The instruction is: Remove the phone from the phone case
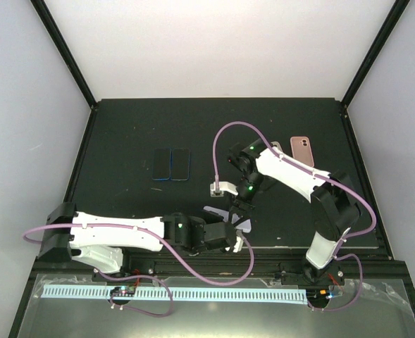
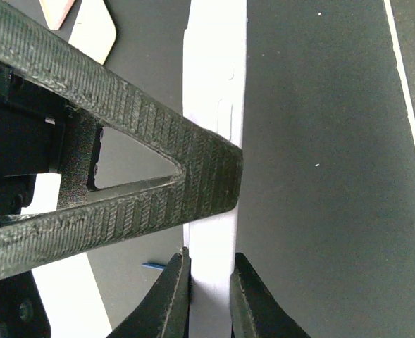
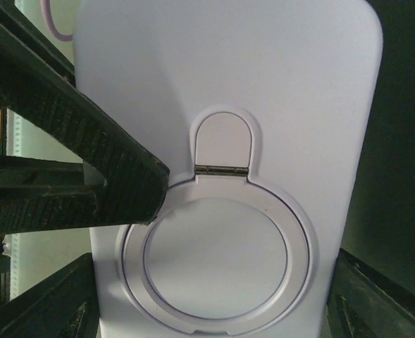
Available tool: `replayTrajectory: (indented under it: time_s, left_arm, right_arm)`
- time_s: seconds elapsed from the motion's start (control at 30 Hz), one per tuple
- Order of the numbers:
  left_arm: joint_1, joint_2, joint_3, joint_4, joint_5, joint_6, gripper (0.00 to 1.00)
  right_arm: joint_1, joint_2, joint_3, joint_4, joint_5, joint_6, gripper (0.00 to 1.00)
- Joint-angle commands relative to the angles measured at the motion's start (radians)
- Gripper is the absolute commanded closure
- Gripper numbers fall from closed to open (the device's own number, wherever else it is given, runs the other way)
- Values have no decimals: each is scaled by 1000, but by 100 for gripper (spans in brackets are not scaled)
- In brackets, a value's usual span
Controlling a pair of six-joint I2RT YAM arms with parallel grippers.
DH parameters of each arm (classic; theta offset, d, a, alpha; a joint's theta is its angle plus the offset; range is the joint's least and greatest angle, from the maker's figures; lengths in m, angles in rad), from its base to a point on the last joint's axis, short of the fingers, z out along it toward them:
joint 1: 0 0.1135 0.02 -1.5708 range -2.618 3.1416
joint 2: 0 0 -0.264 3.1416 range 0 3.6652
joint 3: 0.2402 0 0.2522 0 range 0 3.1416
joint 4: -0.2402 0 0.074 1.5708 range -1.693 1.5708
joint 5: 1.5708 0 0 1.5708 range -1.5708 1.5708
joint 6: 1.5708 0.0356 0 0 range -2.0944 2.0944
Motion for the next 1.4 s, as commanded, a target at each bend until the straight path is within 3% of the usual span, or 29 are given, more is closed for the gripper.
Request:
replayTrajectory:
  time_s: [0.0,0.2,0.43,0.57,0.67,0.73,0.83,0.93,1.0,1.3,1.37]
  left_arm:
    - [8,-34,12,44,-97,-35,99]
    - [12,-191,-55,138,-32,-244,99]
    - [145,-453,-310,494,272,-473,98]
    - [262,-550,-420,679,458,-595,98]
    - [329,-602,-467,783,531,-715,98]
    - [359,-638,-509,873,580,-816,98]
    - [388,-688,-579,1041,650,-930,98]
    - [409,-716,-636,1172,728,-994,98]
    - [423,-720,-649,1198,758,-1014,98]
    - [438,-726,-672,1272,852,-1083,98]
    - [439,-718,-667,1270,863,-1085,98]
  right_arm:
    - [13,-46,26,-13,-55,2,37]
    - [13,-173,84,-3,19,64,1]
    - [-51,-297,239,71,105,209,0]
    - [-191,-428,169,278,0,345,0]
    - [-237,-501,98,340,-79,365,0]
    - [-239,-518,87,325,-120,338,7]
    - [-239,-534,65,367,-119,391,26]
    - [-239,-554,5,412,-154,412,28]
    - [-238,-556,-27,414,-223,403,30]
    - [-198,-553,-28,388,-372,381,66]
    - [-196,-557,-26,388,-388,386,67]
